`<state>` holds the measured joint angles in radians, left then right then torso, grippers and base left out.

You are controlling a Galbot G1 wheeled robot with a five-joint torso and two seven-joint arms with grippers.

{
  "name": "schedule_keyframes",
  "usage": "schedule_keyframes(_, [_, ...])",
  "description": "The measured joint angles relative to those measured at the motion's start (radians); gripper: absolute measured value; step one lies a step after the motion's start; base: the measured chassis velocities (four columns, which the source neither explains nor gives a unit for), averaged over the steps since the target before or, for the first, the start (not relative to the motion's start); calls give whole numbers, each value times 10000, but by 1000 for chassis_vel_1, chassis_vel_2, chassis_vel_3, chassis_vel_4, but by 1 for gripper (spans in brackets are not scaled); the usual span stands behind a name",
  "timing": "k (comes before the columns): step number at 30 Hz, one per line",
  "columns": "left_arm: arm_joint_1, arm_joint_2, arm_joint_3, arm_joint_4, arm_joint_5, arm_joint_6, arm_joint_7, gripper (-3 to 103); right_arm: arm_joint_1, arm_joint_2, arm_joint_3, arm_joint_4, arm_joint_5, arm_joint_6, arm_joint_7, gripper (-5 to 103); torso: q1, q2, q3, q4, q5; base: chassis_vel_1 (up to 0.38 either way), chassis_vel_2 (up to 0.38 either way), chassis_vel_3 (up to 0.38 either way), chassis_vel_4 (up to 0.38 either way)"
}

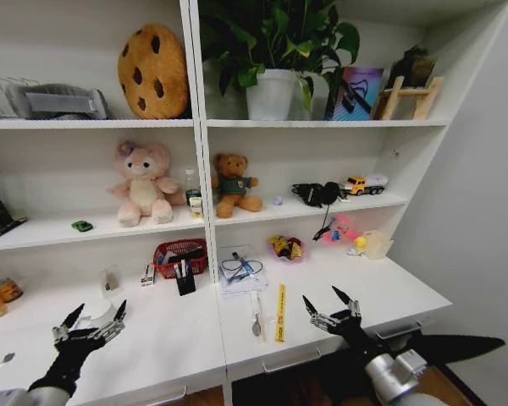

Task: Organize the objects on the table.

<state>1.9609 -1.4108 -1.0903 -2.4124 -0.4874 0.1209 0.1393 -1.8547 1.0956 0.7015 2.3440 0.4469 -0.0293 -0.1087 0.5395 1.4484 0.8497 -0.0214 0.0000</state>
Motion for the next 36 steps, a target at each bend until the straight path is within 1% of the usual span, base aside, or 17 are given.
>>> schedule_keyframes(25, [0,0,0,0,0,0,0,100,12,-4,14,-26,12,-3,-3,100,0,0,0,1,2,5,7,-8,-7])
schedule_keyframes(36, [0,0,0,0,0,0,-2,100,12,-4,15,-28,17,-2,0,100,0,0,-1,1,-6,184,158,-154,-174])
